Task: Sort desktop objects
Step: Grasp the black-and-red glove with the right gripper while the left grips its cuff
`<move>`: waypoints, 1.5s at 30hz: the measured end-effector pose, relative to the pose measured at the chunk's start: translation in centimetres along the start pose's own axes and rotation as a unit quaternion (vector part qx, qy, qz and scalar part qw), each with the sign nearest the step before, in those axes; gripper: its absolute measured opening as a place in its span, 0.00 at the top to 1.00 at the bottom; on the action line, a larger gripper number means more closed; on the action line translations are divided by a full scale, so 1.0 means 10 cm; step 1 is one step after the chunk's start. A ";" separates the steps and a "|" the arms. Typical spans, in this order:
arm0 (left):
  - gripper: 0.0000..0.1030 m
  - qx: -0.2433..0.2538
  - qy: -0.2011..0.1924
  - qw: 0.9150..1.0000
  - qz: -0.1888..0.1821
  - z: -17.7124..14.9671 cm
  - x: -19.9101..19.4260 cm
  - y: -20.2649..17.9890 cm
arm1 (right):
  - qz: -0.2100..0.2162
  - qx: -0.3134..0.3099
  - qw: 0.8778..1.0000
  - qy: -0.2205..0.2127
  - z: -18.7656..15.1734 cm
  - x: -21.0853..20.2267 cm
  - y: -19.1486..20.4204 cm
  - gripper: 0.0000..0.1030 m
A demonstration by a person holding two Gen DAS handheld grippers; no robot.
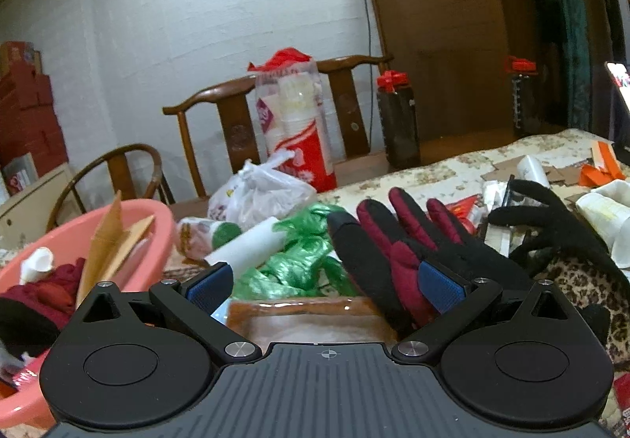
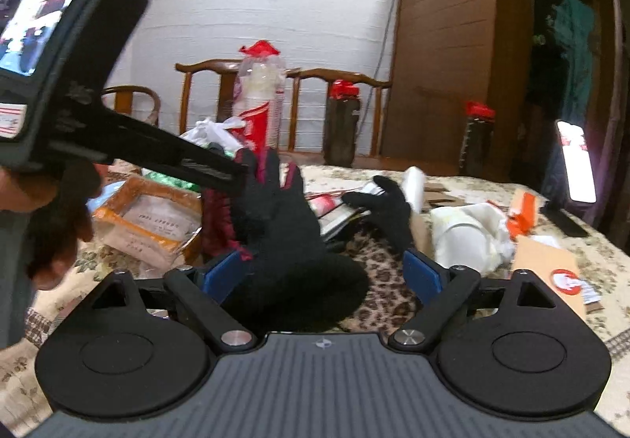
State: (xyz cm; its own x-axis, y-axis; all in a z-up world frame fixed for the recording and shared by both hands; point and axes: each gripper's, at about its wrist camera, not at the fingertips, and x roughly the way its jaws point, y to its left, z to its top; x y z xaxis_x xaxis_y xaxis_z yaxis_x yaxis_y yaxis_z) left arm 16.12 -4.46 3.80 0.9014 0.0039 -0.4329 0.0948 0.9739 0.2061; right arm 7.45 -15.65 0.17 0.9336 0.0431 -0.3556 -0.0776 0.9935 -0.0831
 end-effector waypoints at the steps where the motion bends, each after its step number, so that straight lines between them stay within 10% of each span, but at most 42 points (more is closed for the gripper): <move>1: 0.00 0.002 0.000 1.000 0.000 -0.01 0.02 0.00 | 0.002 -0.001 1.000 0.000 -0.01 0.01 0.01 0.10; 11: 0.00 0.001 0.012 1.000 -0.011 -0.04 0.18 -0.01 | 0.027 0.007 0.999 0.040 -0.12 0.22 0.08 0.08; 15: 0.02 0.026 0.003 1.000 -0.011 -0.05 0.22 -0.08 | 0.040 0.007 0.998 0.048 -0.11 0.24 0.09 0.22; 26: 0.75 0.045 0.005 0.995 -0.094 -0.04 0.20 -0.11 | 0.076 0.028 0.995 0.058 -0.07 0.28 -0.08 0.87; 33: 1.00 0.048 0.000 0.993 -0.105 -0.07 0.14 -0.05 | 0.074 0.020 0.996 0.042 -0.02 0.24 -0.15 0.92; 45: 1.00 0.038 -0.016 0.993 -0.114 -0.03 -0.03 0.01 | 0.050 0.008 0.998 0.022 -0.01 0.16 -0.20 0.92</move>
State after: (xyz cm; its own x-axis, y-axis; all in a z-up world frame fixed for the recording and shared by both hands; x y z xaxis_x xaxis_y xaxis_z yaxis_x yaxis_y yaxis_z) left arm 15.71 -4.30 3.75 0.8654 -0.2230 -0.4487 0.3286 0.9286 0.1722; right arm 9.02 -17.56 -0.30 0.9049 0.1387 -0.4025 -0.1643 0.9860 -0.0295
